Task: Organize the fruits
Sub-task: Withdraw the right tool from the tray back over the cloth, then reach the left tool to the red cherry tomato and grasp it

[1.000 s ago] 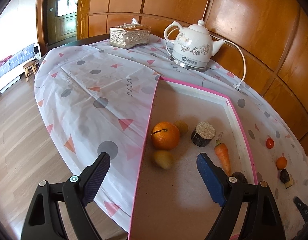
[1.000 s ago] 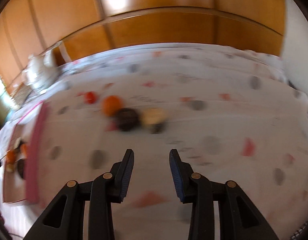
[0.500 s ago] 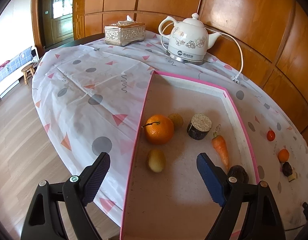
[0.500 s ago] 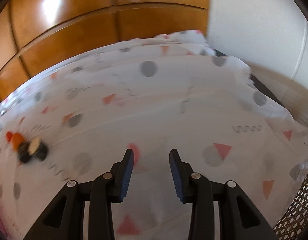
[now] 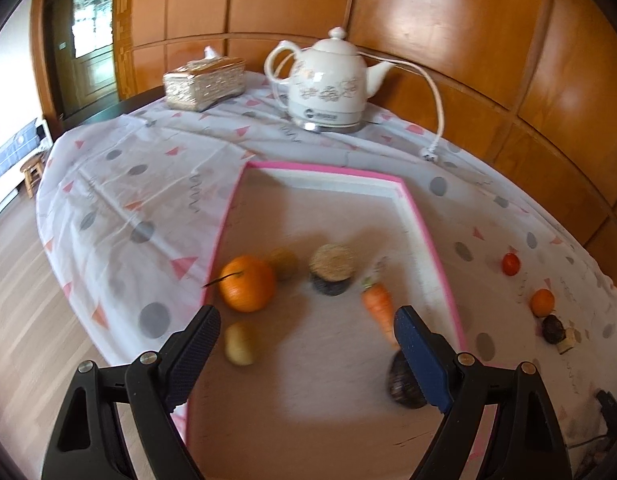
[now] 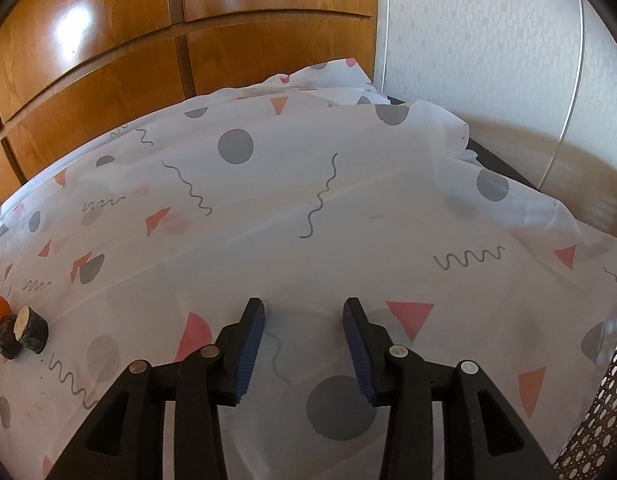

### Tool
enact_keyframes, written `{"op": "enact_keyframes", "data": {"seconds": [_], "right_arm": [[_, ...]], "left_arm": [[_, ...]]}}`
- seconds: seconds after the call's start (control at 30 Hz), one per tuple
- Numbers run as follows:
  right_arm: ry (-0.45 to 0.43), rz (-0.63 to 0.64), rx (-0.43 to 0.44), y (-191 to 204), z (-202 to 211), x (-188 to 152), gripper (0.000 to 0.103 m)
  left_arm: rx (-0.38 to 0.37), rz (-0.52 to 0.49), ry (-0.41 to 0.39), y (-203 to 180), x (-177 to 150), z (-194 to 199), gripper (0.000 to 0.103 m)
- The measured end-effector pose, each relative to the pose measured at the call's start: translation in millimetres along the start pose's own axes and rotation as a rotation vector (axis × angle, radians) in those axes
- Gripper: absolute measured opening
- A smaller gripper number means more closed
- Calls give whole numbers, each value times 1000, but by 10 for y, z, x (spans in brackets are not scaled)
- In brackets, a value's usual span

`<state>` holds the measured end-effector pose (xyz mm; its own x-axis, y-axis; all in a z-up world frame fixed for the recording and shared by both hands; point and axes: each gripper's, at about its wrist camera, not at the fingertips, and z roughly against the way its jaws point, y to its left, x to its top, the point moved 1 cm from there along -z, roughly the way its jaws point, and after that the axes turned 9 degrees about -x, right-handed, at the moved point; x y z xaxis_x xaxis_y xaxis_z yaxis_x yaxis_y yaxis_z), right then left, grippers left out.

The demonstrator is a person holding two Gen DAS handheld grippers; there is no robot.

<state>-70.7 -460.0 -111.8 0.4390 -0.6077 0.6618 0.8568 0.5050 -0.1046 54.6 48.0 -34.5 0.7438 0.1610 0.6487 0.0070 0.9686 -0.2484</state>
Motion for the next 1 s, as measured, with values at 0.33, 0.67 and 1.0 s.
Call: {"op": "enact_keyframes", "data": {"seconds": [0.33, 0.67, 1.0], "right_arm": [[-10, 13, 15, 41, -10, -20, 53], [-16, 19, 34, 58, -17, -27, 60], [-16, 31, 49, 78, -41, -25, 67]], "left_arm": [[-100, -127, 18, -614, 153, -159, 89], [-188, -286, 81, -1397, 263, -601, 88], [-246, -333, 207, -1957, 315, -1304, 69]]}}
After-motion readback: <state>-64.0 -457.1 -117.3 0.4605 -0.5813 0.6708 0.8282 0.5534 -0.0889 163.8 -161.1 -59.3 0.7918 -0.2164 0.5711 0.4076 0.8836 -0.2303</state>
